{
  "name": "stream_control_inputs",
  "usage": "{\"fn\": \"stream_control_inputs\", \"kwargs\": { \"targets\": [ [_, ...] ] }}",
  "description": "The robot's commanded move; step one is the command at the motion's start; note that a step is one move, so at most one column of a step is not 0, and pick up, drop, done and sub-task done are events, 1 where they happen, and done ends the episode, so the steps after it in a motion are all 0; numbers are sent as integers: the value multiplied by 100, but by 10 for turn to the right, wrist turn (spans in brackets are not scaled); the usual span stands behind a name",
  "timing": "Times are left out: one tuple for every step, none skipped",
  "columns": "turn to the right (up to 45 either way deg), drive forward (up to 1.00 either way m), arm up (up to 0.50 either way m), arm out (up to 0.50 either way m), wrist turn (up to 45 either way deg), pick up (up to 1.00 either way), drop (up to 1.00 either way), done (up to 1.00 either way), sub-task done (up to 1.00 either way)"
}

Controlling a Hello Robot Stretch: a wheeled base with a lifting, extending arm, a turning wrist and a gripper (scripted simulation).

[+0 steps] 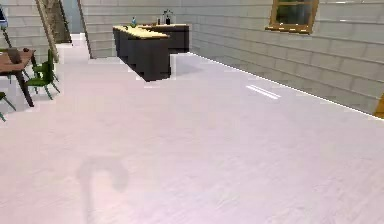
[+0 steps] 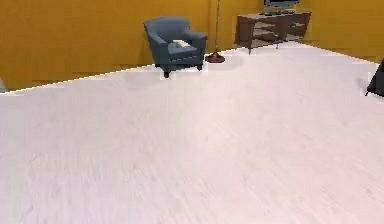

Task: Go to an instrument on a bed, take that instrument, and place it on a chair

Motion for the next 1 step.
{"fn": "stream_control_inputs", "kwargs": {
  "targets": [
    [-270,0,0,0,0,0,0,0,0]
  ]
}}
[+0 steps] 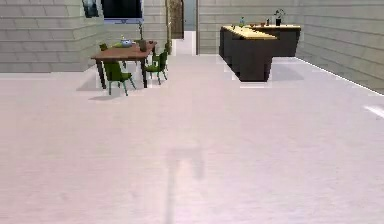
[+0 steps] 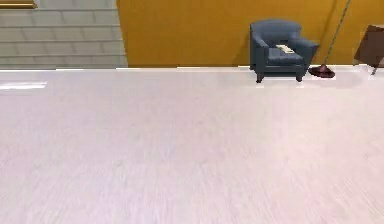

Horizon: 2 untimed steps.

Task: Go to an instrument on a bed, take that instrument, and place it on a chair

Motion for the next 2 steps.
{"fn": "stream_control_inputs", "kwargs": {
  "targets": [
    [0,100,0,0,0,0,0,0,0],
    [0,100,0,0,0,0,0,0,0]
  ]
}}
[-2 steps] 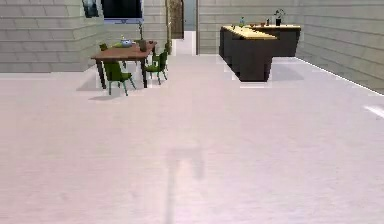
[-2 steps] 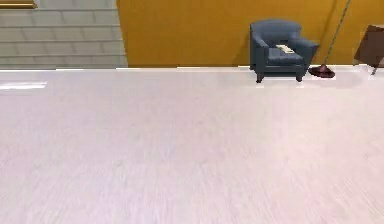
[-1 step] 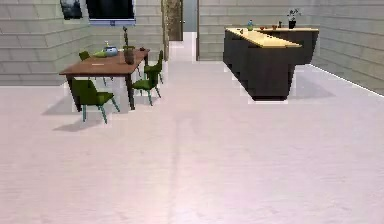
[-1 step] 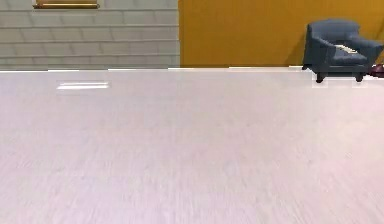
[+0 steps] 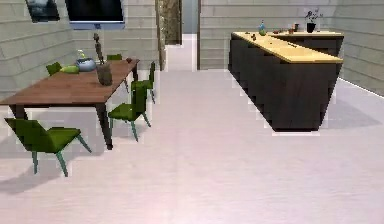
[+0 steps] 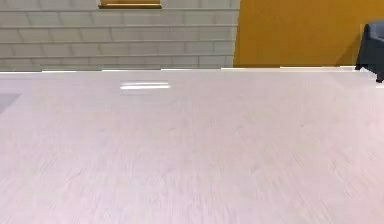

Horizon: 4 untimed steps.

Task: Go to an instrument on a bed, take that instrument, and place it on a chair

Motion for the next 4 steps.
{"fn": "stream_control_inputs", "kwargs": {
  "targets": [
    [0,100,0,0,0,0,0,0,0],
    [0,100,0,0,0,0,0,0,0],
    [-30,0,0,0,0,0,0,0,0],
    [0,45,0,0,0,0,0,0,0]
  ]
}}
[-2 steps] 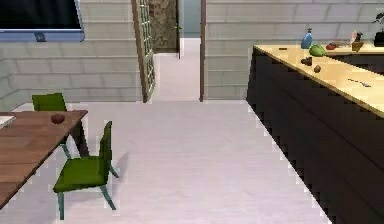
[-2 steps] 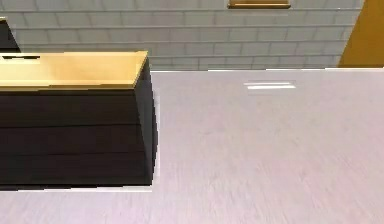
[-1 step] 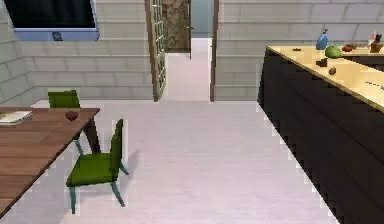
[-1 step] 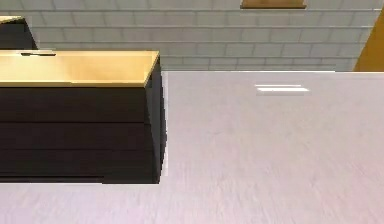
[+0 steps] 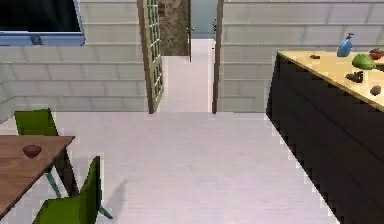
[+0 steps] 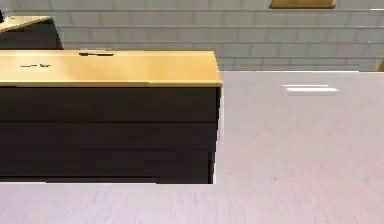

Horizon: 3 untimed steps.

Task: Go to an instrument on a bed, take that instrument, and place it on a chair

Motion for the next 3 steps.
{"fn": "stream_control_inputs", "kwargs": {
  "targets": [
    [0,100,0,0,0,0,0,0,0],
    [-30,0,0,0,0,0,0,0,0],
    [0,100,0,0,0,0,0,0,0]
  ]
}}
